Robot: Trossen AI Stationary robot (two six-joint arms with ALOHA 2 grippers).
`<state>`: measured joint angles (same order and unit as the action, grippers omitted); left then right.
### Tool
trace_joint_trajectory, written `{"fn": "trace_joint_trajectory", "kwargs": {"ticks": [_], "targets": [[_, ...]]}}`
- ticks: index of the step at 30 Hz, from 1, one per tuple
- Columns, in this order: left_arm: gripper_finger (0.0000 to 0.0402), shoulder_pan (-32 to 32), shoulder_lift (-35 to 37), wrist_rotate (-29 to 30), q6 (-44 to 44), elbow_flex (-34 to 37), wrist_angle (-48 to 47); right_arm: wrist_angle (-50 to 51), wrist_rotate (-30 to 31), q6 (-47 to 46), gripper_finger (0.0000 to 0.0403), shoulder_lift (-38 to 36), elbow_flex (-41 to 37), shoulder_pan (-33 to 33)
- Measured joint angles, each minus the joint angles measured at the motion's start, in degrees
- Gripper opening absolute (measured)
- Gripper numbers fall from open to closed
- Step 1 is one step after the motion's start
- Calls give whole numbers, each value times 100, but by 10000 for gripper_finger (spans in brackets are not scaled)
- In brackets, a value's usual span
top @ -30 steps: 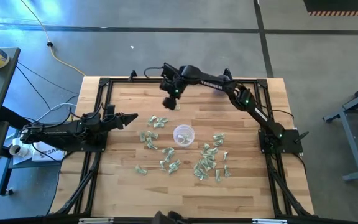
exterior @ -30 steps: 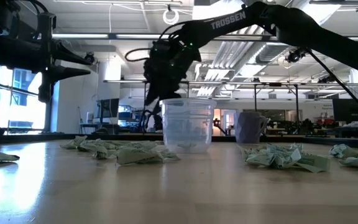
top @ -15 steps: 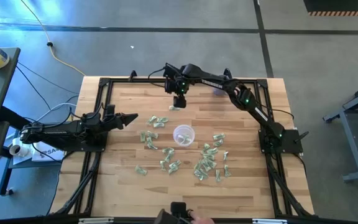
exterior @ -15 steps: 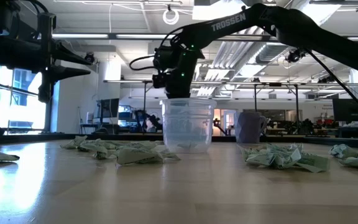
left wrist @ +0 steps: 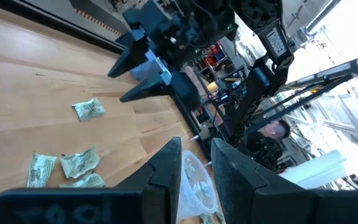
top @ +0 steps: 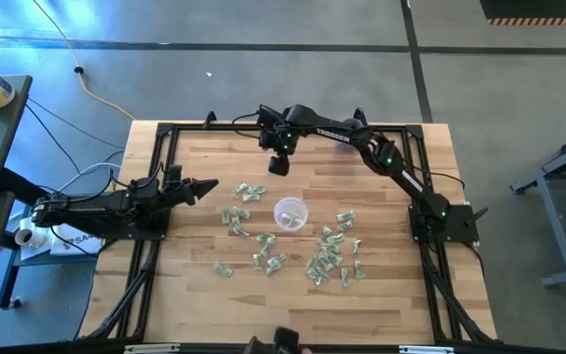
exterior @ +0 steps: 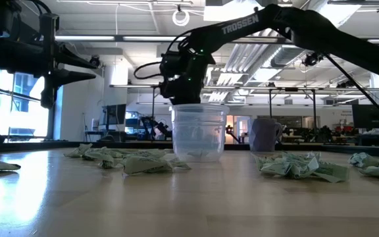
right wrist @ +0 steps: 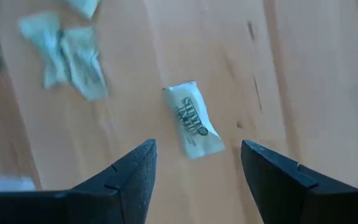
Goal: Pick and place Stevia / Truvia into bins
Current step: Put the green stevia packet into the transparent bin
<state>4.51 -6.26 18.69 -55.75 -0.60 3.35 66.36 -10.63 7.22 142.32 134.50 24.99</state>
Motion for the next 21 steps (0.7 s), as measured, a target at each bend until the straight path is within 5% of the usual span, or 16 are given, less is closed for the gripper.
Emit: {"fn": "trace_joint_trajectory", "kwargs": {"ticks": [5, 12, 17, 21], "targets": [[124, 0, 0, 38, 32, 1, -2, -656, 111, -852, 229, 30, 0, -213], [124, 0, 0, 42, 42, 0, 0, -892, 1275, -815, 230, 224, 0, -329], [124, 0, 0, 55, -4, 1, -2, -194, 1102, -2295, 230, 326, -7, -195], [124, 0, 0, 75, -20, 2, -2, -154, 1103, -2162, 230, 320, -4, -199]]}}
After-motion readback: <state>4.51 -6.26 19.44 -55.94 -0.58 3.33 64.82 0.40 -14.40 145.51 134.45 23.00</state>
